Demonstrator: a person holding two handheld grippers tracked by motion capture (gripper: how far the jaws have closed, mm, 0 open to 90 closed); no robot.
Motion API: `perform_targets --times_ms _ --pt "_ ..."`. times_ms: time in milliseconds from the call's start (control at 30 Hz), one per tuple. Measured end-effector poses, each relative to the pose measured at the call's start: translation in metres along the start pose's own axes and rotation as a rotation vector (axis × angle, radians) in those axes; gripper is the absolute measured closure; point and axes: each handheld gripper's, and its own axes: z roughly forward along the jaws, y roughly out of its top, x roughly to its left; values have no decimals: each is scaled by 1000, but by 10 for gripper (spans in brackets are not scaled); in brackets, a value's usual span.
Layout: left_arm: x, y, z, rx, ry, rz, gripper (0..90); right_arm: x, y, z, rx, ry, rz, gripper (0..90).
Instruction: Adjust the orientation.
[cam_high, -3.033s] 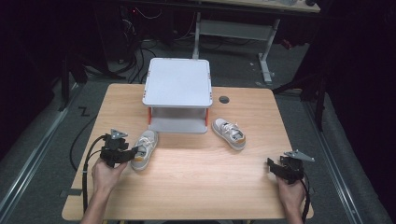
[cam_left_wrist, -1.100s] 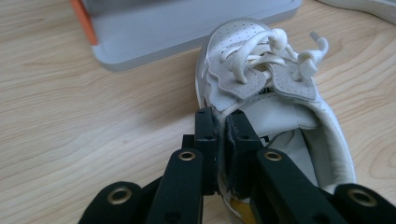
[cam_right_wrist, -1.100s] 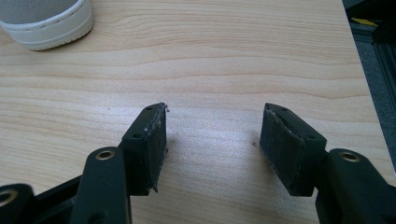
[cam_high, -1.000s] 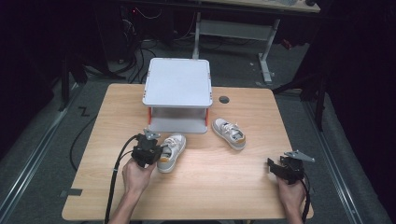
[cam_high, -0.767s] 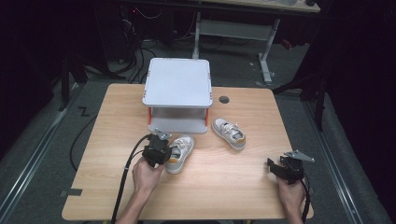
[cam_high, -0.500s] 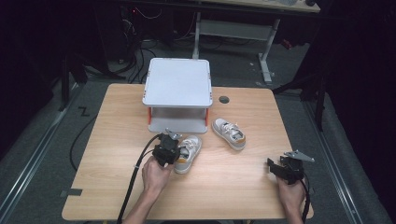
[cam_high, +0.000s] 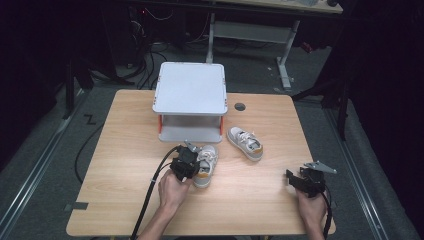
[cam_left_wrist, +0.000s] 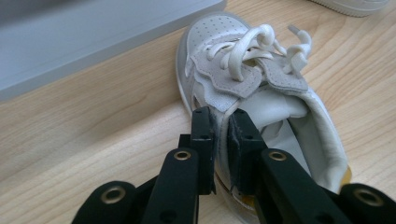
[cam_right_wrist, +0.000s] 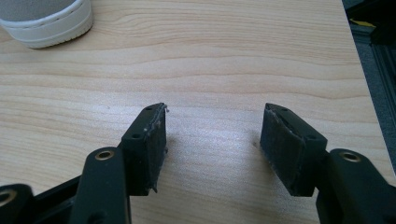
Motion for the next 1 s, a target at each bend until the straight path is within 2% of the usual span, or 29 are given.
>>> perform_targets --times_ms 100,167,200,367,433,567,600,633,733,767,833,900,933,1000 --pt "1 -1 0 -4 -17 -18 810 0 0 0 2 0 2 411" --pt "2 -3 0 -11 -52 -42 793 1 0 0 3 -1 5 411" --pt "2 -3 0 -11 -52 -42 786 1 0 0 3 -1 5 411" --pt "6 -5 1 -17 -104 -59 749 1 0 0 4 -7 -2 411" --pt "7 -6 1 -21 -108 -61 730 1 0 0 4 -6 -2 411" --pt "9 -7 1 -33 -131 -76 609 1 0 0 4 -6 -2 410" --pt "9 -6 0 -34 -137 -74 609 1 0 0 4 -6 -2 410" --pt "10 -6 -1 -43 -142 -74 546 2 0 0 4 -7 -5 410" --pt "12 -6 -2 -52 -161 -89 478 1 0 0 3 -6 -4 410" --pt "15 -6 -2 -69 -191 -103 460 2 0 0 3 -7 -5 410" --pt "16 -6 -3 -75 -197 -107 431 2 0 0 3 -7 -5 410" --pt "22 -6 -8 -118 -222 -118 415 1 0 0 3 -7 -7 410" --pt "22 -6 -8 -118 -222 -118 407 2 0 0 3 -7 -6 410" --pt "31 -8 -15 -170 -235 -133 395 2 0 0 5 -8 -4 410"
